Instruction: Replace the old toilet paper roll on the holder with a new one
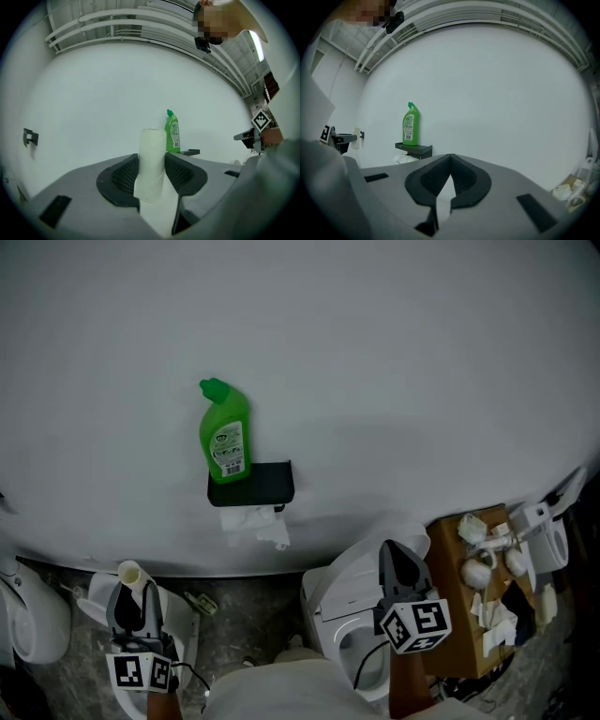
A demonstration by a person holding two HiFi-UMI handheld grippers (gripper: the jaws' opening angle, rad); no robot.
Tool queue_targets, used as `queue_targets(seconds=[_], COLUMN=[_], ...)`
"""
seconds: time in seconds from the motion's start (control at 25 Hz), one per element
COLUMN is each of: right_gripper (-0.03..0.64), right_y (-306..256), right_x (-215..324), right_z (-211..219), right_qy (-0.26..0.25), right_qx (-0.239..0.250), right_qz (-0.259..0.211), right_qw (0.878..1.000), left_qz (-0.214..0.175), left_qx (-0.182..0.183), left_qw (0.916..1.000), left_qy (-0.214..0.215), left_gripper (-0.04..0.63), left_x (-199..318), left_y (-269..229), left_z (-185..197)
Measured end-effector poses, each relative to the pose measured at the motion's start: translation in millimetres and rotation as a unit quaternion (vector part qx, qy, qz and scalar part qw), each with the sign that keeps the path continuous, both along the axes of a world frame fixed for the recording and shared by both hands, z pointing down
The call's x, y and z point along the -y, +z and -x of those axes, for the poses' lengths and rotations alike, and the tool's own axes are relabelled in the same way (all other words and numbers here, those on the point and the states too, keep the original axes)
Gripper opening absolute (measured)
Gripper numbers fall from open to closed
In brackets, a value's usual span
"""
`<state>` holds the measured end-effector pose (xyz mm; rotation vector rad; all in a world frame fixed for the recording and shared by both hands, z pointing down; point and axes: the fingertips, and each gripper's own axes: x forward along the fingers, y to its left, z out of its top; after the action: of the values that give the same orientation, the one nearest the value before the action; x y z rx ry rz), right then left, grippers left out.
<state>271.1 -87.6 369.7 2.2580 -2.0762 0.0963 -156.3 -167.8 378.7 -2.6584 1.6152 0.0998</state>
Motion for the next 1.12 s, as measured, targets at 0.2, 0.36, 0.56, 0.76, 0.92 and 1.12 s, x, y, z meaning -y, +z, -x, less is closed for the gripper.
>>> queue_targets(seconds=[0.2,0.36,0.56,0.76,0.92,1.12], right_gripper=[-0.002,-0.002,-0.002,-0.002,-0.002,-0.002], right_y=[-1,-11,-14,-9,-6,-8], right_x=[-6,0,3,4,0,-1], right_z=[-4,-4,8,25,39,54], right_qy=[0.004,0.002,-0.003,-0.016,-0.016,-0.024], right_qx=[-0.015,-0.024,-0.018,-0.018,-0.036,-0.044], right_qz=[0.002,-0.006,-0.011,-0.002,0.009,0.011], right_qw=[1.0,1.0,1.0,1.0,0.999,0.999], left_qz=[0.002,-0.001,-0.012,-0.013,-0.017,-0.018], left_qx=[-0.015,-0.017,-0.012,-0.011,-0.006,-0.004], left_qw=[0.9999,0.9999,0.9998,0.9998,0.9998,0.9997], left_qy=[0.0,-0.003,0.001,0.003,0.011,0.019], left_gripper=[0.181,0.181,0.181,0.181,0.181,0.181], left_x=[-8,-7,-8,-8,-10,-8], left_y=[0,-3,-10,-10,-11,-10], left_z=[6,7,11,17,19,25])
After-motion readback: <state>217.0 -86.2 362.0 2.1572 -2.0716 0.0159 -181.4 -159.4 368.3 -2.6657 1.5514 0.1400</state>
